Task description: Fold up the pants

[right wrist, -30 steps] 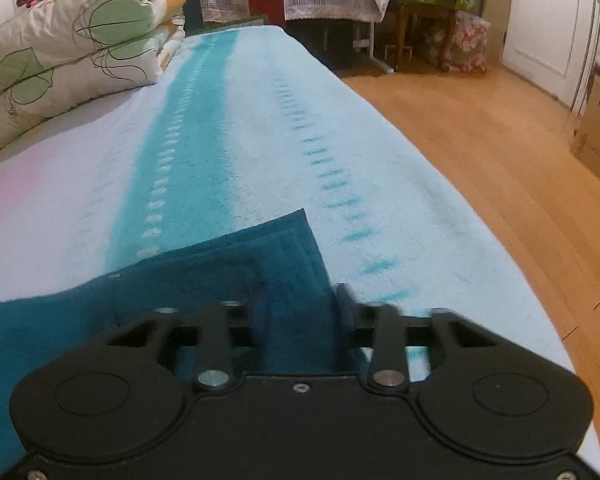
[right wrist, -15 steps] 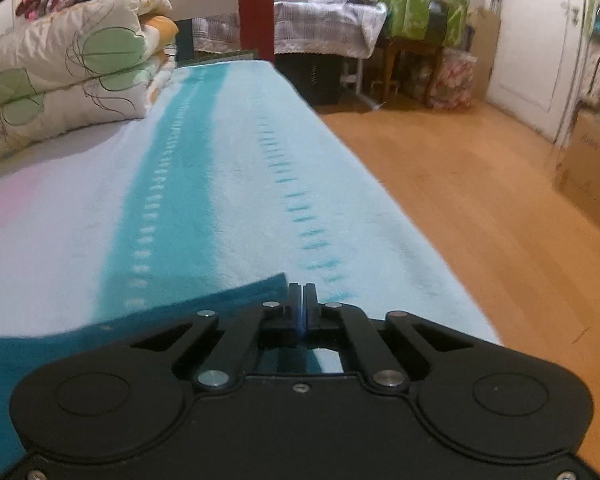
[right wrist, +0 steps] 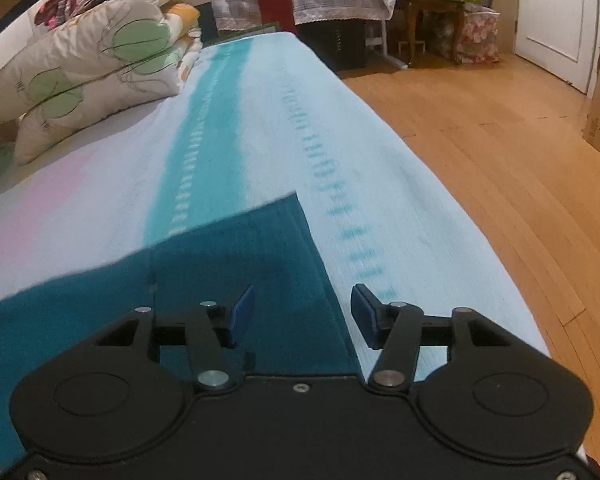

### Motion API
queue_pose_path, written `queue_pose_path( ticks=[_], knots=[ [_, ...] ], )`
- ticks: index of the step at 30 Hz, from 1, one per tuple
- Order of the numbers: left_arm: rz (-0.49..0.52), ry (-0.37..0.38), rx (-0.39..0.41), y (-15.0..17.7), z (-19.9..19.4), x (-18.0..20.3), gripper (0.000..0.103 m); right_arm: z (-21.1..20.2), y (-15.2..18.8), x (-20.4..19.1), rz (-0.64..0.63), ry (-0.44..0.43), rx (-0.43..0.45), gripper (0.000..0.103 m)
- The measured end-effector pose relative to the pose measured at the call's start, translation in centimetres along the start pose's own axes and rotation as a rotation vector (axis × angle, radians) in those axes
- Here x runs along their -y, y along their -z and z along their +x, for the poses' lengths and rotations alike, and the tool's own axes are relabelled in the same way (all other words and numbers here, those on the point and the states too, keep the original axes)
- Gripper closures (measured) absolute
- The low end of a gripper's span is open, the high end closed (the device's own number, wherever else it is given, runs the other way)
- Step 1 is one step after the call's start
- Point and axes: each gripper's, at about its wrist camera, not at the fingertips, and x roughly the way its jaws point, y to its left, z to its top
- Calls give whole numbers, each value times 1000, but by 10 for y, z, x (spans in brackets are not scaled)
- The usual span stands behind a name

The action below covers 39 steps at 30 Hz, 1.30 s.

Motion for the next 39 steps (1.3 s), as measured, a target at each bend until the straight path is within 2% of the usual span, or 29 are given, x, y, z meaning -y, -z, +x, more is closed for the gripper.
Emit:
queue_pose_path(
  ticks=[7,10,16,17,18,20,25,31,34,39],
  knots=[
    [63,20,-59,0,29,25,98,-5,17,18,0,-26,-73,40],
    [77,21,-83,1,36,29,98,7,25,28,64,-104,-131,39],
    [90,8,-96,1,42,34,98,25,21,39,211,-267,-82,39],
    [89,8,-95,0,42,34,98,30,19,39,233,-290,-84,42],
    [88,9,-94,0,43,35,98,32,18,38,246,-299,-81,54],
    [89,11,-91,-1,43,35,98,41,15,35,274,-288,-105,86],
    [96,14,-83,-8,50,40,98,30,13,18,234,-244,-76,87],
    [103,29,-57,-24,69,52,98,7,-10,-2,209,-254,-34,87],
    [118,3,-69,-30,83,58,99,-5,-22,-16,197,-281,-8,87],
    [87,9,-69,-39,78,54,98,-21,-41,-50,153,-301,8,87]
  ],
)
